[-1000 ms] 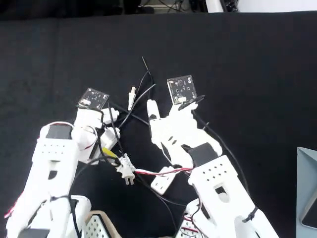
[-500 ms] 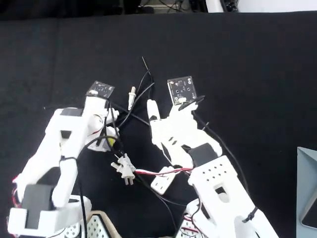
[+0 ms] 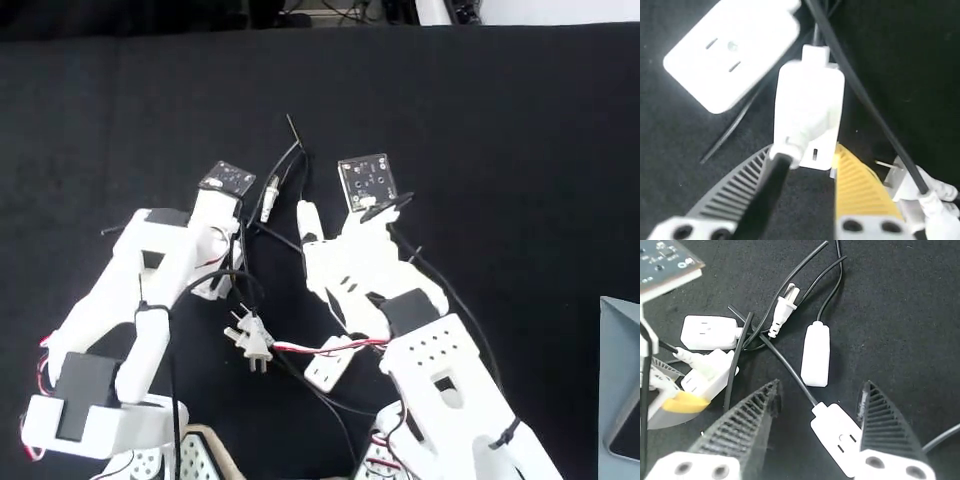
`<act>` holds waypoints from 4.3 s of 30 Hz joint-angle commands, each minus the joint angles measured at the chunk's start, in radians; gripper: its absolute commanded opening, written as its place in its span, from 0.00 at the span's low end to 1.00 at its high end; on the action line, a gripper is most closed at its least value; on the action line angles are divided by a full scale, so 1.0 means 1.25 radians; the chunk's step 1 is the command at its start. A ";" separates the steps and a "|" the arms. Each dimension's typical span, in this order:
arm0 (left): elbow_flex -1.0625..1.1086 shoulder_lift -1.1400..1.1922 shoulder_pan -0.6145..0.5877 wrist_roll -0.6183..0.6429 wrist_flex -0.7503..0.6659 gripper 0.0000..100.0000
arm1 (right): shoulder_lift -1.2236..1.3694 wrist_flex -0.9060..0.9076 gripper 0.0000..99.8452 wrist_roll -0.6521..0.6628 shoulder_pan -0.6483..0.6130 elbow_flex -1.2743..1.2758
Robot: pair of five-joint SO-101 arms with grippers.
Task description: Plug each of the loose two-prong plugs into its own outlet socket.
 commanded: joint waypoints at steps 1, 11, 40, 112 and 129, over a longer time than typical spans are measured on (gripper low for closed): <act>-0.066 -0.103 -0.008 0.004 0.082 0.04 | 0.001 0.002 0.25 -0.009 0.010 -0.002; -0.142 -0.358 -0.099 0.004 0.153 0.04 | 0.001 0.004 0.25 -0.009 0.010 -0.002; -0.527 0.354 -0.149 0.233 -0.284 0.34 | 0.001 0.000 0.25 -0.007 0.005 0.010; 0.138 -0.744 -0.546 0.245 0.196 0.36 | 0.606 0.304 0.01 -0.129 -0.291 -0.387; 0.176 -0.744 -0.544 0.245 0.190 0.36 | 0.511 0.330 0.08 0.211 -0.122 -0.385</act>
